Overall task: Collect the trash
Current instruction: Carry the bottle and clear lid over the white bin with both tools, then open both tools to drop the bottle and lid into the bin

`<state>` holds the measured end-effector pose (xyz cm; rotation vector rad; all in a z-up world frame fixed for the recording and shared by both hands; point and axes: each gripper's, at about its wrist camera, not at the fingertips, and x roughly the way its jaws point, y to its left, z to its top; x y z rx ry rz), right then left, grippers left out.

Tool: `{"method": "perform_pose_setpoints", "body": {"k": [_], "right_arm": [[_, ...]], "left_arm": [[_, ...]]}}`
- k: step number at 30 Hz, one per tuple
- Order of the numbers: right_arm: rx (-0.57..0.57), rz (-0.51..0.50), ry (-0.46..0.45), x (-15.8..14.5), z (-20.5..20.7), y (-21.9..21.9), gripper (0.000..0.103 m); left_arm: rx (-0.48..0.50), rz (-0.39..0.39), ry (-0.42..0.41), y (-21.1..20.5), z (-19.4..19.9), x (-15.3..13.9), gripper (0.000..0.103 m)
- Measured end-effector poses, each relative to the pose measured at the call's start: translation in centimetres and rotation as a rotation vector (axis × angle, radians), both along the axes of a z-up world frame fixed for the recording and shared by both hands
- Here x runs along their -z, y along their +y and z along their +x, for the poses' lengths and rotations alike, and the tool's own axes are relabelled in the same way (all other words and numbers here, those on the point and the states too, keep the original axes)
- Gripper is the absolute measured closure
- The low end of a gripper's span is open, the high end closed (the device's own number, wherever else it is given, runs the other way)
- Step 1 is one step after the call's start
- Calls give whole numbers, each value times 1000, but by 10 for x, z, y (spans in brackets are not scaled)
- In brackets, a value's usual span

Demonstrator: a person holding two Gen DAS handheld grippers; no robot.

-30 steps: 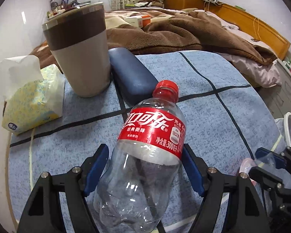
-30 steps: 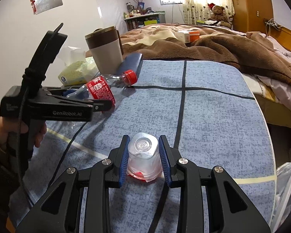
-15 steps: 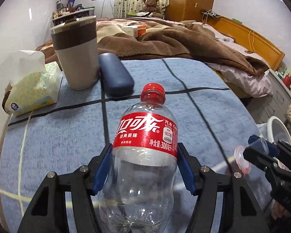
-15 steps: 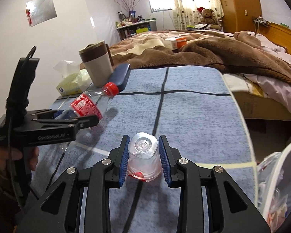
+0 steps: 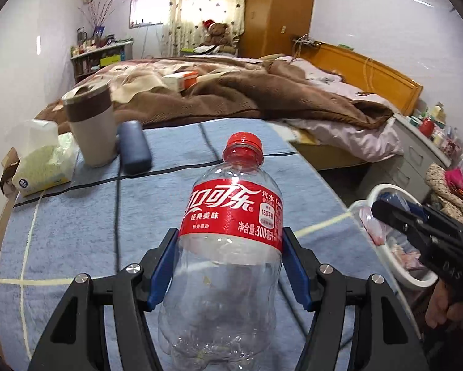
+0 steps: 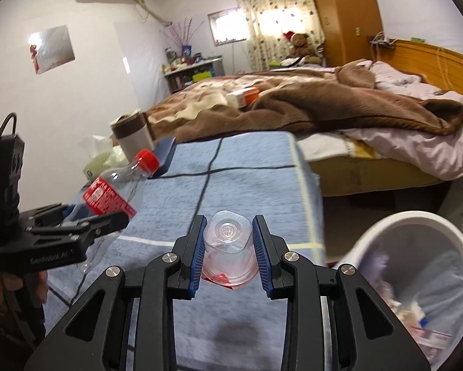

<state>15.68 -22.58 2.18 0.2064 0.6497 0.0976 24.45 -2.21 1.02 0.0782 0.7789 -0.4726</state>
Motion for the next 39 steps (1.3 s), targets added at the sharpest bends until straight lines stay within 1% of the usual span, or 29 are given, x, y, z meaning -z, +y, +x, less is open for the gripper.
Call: {"method": "perform_pose_setpoints", "body": {"k": [9, 16, 18, 22, 27, 33, 37, 39], "right_arm": [[83, -23, -50, -14, -38, -33, 72], [155, -30, -68, -19, -62, -63, 72], [177, -36, -66, -18, -67, -72, 72], [226, -47, -62, -17, -76, -90, 72], [280, -56, -30, -9, -82, -115, 72], [310, -62, 29, 6, -80, -138, 71], [328, -67, 53, 11, -81, -150, 71], [330, -74, 58, 11, -81, -153, 71]], "left_arm": [[83, -46, -55, -41, -43, -20, 37], [149, -75, -74, -82, -65, -24, 37], [171, -67, -86, -95, -71, -24, 37], [220, -76, -70, -121, -80, -22, 37], [280, -80, -43, -155, -88, -14, 37], [331, -76, -9, -192, -95, -4, 36], [348, -50, 0, -213, -98, 5, 36], [362, -56, 20, -221, -99, 8, 36]]}}
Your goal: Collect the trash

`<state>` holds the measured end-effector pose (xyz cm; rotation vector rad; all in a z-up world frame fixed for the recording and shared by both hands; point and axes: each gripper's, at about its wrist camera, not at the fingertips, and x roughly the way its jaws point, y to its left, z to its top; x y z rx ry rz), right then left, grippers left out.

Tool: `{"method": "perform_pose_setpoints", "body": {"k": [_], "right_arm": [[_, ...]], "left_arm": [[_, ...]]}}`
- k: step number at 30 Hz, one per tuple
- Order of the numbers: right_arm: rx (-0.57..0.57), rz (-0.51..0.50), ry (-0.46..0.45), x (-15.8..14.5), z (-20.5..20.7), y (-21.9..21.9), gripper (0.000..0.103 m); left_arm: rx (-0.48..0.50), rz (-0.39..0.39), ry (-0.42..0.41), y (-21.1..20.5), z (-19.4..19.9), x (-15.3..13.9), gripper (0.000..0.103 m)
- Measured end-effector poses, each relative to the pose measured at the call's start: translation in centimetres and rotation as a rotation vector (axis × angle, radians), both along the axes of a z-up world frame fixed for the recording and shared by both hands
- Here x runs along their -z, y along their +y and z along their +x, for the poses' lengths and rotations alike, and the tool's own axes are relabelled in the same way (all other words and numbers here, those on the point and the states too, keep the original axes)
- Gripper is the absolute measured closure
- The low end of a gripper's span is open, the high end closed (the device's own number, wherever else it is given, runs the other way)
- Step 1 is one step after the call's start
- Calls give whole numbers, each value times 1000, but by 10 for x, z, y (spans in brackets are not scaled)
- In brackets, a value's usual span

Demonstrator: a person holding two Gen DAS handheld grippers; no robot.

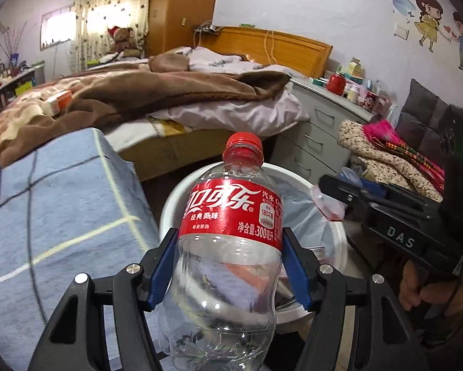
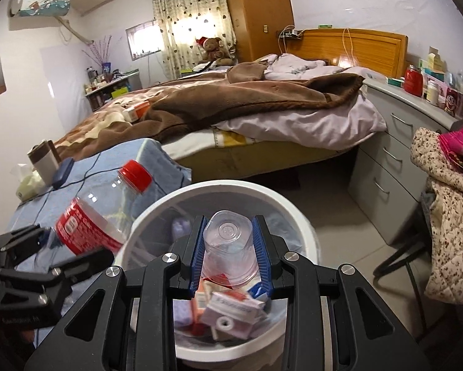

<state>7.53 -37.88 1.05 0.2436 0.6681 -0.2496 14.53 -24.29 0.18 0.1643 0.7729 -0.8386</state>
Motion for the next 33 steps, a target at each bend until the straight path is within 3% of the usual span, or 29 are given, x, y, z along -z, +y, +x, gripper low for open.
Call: {"method": "perform_pose_setpoints", "body": {"k": [10, 12, 14, 27, 33], "right_arm": [[3, -21, 56, 11, 6, -9, 71], [3, -38, 61, 12, 6, -9, 64], [17, -59, 58, 11, 5, -9, 33], [22, -34, -6, -2, -11, 1, 32], [25, -32, -49, -9, -27, 16, 32]], "left_arm": [[2, 18, 28, -16, 0, 10, 35], [-3, 14, 23, -18, 0, 9, 27], [-13, 15, 19, -17, 1, 8, 27], [-74, 1, 4, 7, -6, -1, 27], [-115, -8, -40, 29, -20, -9, 27]]}}
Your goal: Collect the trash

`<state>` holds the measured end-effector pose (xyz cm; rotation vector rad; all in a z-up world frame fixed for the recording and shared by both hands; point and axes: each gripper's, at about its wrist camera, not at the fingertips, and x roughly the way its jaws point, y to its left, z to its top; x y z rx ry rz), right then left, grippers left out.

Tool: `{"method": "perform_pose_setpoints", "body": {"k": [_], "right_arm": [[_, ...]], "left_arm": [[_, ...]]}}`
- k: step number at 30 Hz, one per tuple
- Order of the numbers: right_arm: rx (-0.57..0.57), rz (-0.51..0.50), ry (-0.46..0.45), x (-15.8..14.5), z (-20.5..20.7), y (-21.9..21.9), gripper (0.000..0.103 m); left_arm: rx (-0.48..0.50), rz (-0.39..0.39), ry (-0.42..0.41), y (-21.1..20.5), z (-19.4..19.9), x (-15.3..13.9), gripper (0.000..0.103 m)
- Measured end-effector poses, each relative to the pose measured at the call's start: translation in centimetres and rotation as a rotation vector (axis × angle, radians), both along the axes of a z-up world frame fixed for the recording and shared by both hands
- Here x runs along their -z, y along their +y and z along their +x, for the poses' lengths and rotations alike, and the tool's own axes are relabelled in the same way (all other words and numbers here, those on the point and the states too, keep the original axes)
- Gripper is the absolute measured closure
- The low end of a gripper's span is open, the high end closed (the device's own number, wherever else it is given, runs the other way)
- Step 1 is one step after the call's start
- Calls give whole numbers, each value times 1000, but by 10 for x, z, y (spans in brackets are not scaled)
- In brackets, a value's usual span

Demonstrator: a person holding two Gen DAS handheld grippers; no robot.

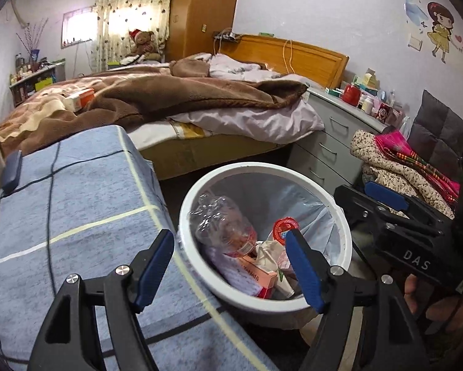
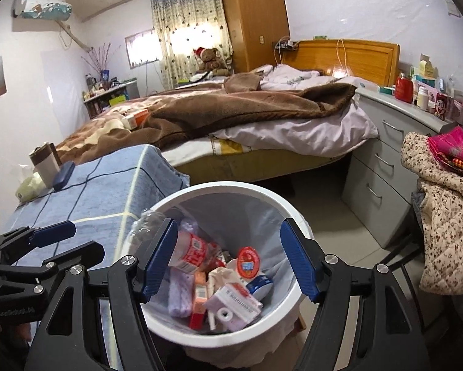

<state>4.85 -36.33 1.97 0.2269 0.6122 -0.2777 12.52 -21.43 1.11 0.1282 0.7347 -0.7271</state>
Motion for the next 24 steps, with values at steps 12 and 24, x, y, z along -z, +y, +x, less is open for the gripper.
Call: {"method": "perform_pose_setpoints", "body": {"k": [12, 24], "right_arm": [[-70, -37, -69, -7, -27, 47, 32], [-117, -84, -104, -3, -40, 81, 32]], "left_arm": [[-187, 34, -146, 51, -39, -11, 22], [-328, 15, -179, 97, -68, -6, 21]]}}
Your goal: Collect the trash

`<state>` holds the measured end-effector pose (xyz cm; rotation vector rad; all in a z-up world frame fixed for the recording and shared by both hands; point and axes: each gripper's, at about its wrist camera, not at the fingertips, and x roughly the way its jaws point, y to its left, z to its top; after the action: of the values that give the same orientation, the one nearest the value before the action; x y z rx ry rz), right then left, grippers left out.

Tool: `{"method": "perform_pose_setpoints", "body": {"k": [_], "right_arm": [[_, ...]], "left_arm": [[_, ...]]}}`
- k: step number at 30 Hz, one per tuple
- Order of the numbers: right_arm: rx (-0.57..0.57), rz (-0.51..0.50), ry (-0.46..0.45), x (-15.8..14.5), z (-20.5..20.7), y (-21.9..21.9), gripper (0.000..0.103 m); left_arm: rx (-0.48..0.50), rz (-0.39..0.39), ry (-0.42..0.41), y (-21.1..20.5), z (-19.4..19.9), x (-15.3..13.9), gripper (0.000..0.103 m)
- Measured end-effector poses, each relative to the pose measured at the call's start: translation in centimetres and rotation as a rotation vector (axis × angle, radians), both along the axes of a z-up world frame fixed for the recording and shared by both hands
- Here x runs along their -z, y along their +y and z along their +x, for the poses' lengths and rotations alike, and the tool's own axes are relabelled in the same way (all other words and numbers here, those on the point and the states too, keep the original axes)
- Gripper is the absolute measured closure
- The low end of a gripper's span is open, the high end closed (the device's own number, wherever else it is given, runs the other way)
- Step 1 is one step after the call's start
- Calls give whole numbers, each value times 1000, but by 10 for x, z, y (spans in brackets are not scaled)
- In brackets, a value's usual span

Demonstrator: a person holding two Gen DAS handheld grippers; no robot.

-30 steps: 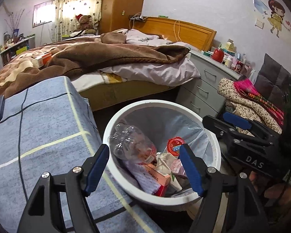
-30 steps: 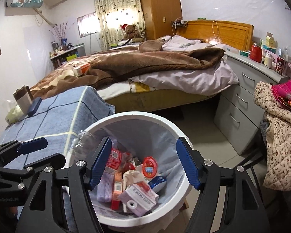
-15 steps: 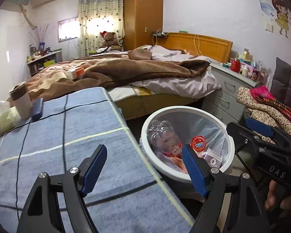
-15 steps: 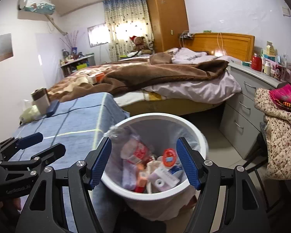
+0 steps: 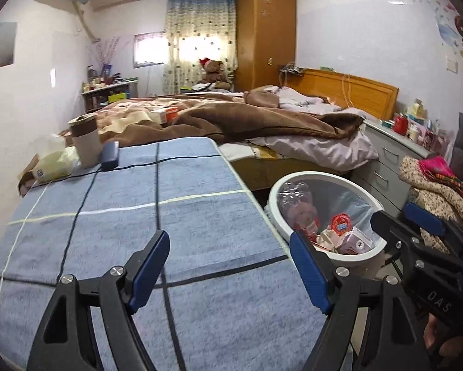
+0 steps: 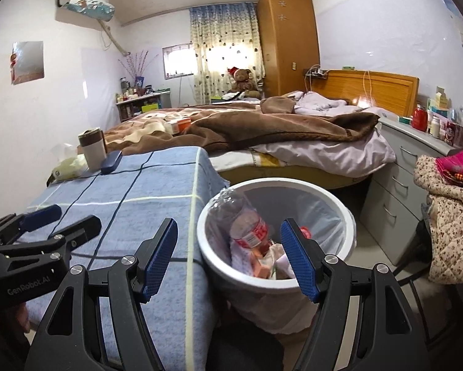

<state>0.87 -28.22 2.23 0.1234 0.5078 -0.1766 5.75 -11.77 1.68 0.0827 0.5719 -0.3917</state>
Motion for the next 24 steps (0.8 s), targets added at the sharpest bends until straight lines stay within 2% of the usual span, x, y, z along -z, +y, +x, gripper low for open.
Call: {"method": "perform_pose_setpoints", "body": {"k": [6, 24], "right_arm": [[2, 7, -6, 4, -7, 6, 32], [21, 2, -19, 5, -14, 12, 32]], "left_arm": [[-34, 35, -49, 6, -14, 4, 21], [-59, 39, -64, 12, -23, 6, 21]]}}
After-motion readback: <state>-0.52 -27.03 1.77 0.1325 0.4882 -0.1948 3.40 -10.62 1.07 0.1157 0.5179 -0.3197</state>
